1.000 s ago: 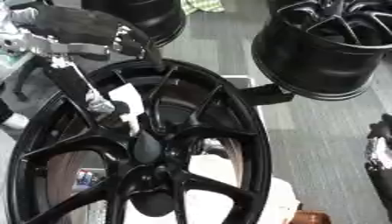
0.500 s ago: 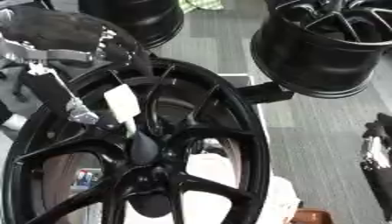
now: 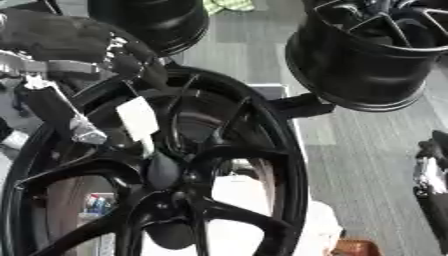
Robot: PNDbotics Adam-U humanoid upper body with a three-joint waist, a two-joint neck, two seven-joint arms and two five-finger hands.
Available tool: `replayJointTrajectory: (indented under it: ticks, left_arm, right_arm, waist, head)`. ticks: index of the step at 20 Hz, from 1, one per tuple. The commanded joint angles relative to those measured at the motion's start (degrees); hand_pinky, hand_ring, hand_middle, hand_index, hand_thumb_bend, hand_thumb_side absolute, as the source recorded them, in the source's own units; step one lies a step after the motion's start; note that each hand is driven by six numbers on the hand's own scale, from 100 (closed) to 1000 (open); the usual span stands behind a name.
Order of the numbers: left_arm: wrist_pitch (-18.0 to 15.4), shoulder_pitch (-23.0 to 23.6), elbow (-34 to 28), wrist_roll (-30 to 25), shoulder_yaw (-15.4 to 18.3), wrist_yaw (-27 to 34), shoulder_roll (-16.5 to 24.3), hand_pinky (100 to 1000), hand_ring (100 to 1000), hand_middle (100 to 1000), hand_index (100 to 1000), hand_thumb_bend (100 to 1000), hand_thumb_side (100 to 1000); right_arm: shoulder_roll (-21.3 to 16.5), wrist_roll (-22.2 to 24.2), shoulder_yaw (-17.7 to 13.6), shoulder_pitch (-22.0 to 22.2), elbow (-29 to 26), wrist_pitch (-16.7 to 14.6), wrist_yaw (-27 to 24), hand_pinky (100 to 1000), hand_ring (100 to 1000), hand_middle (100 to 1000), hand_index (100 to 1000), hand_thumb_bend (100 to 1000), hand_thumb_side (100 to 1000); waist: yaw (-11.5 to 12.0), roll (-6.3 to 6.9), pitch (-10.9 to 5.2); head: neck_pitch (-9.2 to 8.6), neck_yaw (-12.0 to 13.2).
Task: Pull the pin out of the wheel hub.
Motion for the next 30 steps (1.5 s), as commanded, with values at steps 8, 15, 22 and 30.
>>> replayJointTrajectory:
  ticks: [8,15,22,30]
  left_arm:
    - [-17.3,-0.7,0.7,-16.2,0.1,-3.2,0.5,879,889,821,864,423,413]
    - [-18.0,-0.2,1.4,-16.2,0.4,-5.4,0.6,877,889,823,858,451,426]
    - [-18.3,0.0,2.3,-16.2,0.7,-6.6,0.3,862,877,814,853,440,426]
    - [-18.2,0.1,3.6,-16.2,1.0,-7.9,-0.3,844,863,785,832,421,416]
  right_arm:
    - [-0.6,-0.4,-0.3,-0.5,-1.0,0.0,0.2,874,860,636,790,100,547]
    - [-0.5,-0.5,-0.2,-0.6,-1.0,-0.1,0.2,874,860,636,790,100,550]
    - [-0.4,-0.5,-0.2,-0.6,-1.0,-0.1,0.1,875,860,636,791,100,552]
    - [-0.2,-0.4,-0.2,-0.8,-1.0,-0.1,0.1,875,861,637,791,100,555]
  waist:
    - [-0.4,0.18,-0.56]
    - [-0.4,0.17,-0.35]
    - [-0.5,0.10,-0.24]
    - [-0.7,0.03,-0.06]
  head:
    - [-0.81,0.6]
    - [-0.97,0.6]
    - [-1.14,0.8]
    - [-1.36,0.9]
